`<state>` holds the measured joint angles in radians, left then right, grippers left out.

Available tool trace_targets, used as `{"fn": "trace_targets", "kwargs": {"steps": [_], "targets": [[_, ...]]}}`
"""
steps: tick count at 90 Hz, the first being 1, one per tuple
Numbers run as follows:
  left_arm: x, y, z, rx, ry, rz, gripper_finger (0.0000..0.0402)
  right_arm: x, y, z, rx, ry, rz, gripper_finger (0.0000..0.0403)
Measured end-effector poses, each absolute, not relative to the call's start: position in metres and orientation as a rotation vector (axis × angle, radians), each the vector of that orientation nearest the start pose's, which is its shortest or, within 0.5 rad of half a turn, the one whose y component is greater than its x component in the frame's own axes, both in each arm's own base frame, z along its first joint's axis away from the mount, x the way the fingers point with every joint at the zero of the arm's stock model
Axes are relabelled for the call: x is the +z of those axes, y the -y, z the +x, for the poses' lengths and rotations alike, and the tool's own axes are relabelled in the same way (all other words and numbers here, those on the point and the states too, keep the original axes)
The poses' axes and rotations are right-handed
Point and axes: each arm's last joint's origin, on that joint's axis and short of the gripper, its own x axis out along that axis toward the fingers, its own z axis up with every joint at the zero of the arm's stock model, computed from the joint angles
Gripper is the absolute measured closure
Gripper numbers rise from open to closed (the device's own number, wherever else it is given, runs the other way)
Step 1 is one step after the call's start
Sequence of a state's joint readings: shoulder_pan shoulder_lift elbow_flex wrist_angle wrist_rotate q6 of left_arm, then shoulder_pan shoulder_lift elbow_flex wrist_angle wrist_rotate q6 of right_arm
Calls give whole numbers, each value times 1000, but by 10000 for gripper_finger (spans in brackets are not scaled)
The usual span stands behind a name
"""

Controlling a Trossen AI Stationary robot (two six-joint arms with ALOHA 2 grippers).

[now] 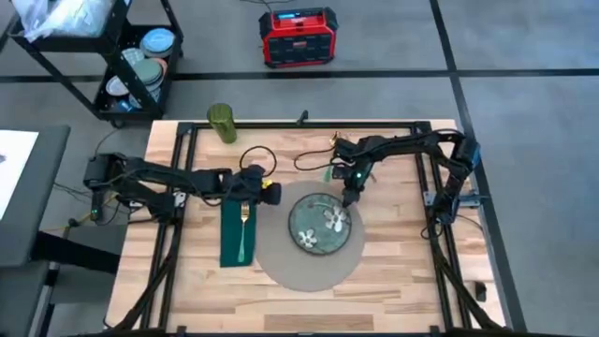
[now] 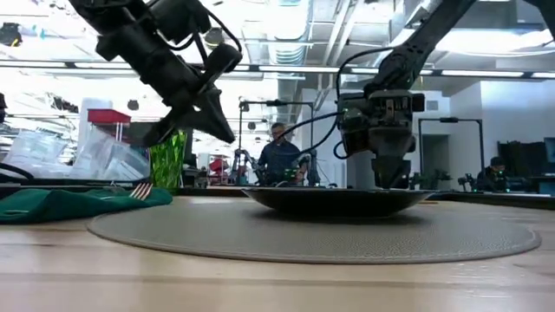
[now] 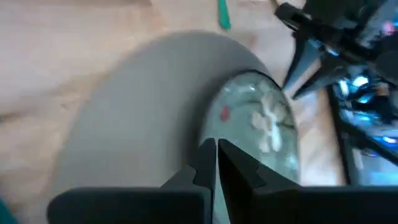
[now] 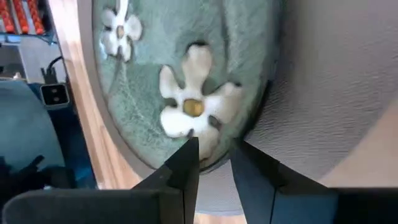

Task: Set table place
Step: Adjust the green plate on the gray table mat

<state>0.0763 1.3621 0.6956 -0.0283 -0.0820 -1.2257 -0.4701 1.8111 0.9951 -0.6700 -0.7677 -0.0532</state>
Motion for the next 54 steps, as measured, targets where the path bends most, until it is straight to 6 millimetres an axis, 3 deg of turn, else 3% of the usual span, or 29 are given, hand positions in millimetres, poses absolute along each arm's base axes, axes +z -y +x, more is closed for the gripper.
{"fn": "trace_targets", "kwargs": {"steps": [12, 20, 34, 44, 54], "targets": [[196, -8, 269, 424, -604, -1202, 402, 134, 117, 280, 278, -1194, 803, 321], [190, 0, 264, 437, -694, -1153, 402, 134, 118, 282, 277, -1181, 790, 321], [181, -4, 257, 510, -793, -1092, 402, 134, 118, 282, 280, -1177, 781, 321], [166, -9, 263, 505, -876, -1057, 402, 134, 118, 282, 279, -1176, 777, 321], [160, -10, 286, 433, -943, -1016, 402, 134, 118, 282, 274, -1177, 782, 321]]}}
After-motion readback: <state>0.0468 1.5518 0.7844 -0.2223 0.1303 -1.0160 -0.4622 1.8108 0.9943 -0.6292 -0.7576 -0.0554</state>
